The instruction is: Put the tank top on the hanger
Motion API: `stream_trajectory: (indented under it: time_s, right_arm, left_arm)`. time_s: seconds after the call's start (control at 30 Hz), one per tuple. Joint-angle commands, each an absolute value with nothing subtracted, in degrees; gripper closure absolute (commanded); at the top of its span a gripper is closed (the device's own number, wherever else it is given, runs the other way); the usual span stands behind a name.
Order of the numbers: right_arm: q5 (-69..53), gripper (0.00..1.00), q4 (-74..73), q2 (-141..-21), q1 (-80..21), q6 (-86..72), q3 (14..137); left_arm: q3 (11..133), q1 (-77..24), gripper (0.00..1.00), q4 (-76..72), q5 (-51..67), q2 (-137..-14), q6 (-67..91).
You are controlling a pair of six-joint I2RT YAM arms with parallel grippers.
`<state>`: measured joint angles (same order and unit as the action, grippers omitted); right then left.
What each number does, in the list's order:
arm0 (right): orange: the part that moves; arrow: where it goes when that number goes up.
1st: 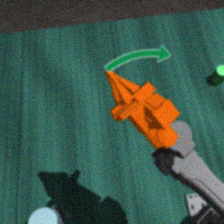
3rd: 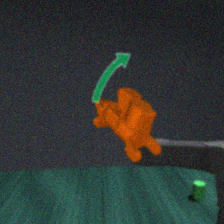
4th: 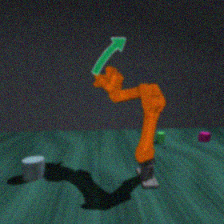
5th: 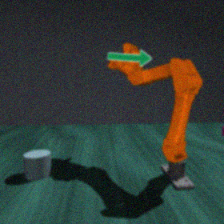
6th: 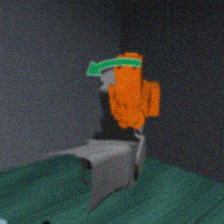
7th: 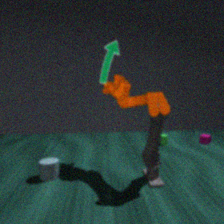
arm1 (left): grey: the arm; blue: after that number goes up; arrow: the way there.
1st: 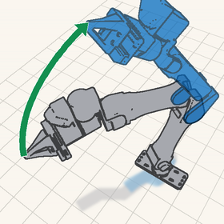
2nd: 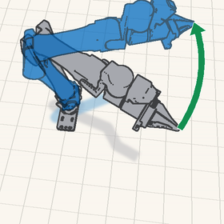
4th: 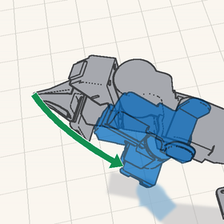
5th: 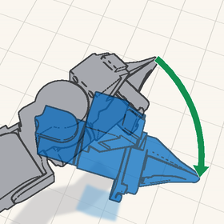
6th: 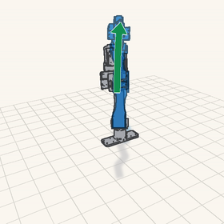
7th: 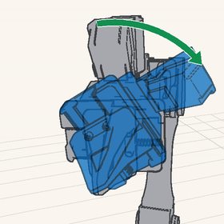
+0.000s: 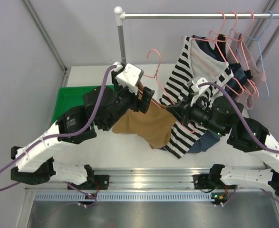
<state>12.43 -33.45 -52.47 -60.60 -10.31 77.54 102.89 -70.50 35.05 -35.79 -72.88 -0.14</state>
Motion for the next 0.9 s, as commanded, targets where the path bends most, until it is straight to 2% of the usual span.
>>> stream_trajectory:
  time_s: [0.0, 0.23, 0.43, 0.5, 0.63, 0.87]
  right_arm:
    - [15.46, 1.0, -28.65, -51.24, -60.03, -11.34, 79.27]
    - [25.38, 1.0, -35.23, -54.31, -59.94, -13.44, 86.21]
    - [30.24, 1.0, -43.4, -60.11, -56.71, -13.45, 97.63]
    - [28.49, 1.0, -44.91, -62.04, -54.07, -13.62, 101.15]
    - [17.0, 1.0, -45.36, -64.16, -43.36, -14.76, 103.8]
    - [8.27, 1.0, -42.37, -67.41, -34.11, -15.38, 105.99]
  left_arm:
    - [99.94, -70.58, 0.21, 26.55, -34.1, -66.99, -0.09]
    - [96.06, -70.66, 0.21, 22.06, -34.36, -61.09, -0.09]
    - [95.63, -70.58, 0.22, 22.32, -34.8, -60.29, -0.18]
    - [95.45, -70.66, 0.22, 22.33, -34.72, -60.38, -0.09]
    - [95.1, -70.58, 0.23, 22.5, -34.37, -60.38, -0.09]
    - [94.13, -70.66, 0.23, 22.68, -34.01, -59.68, 1.58]
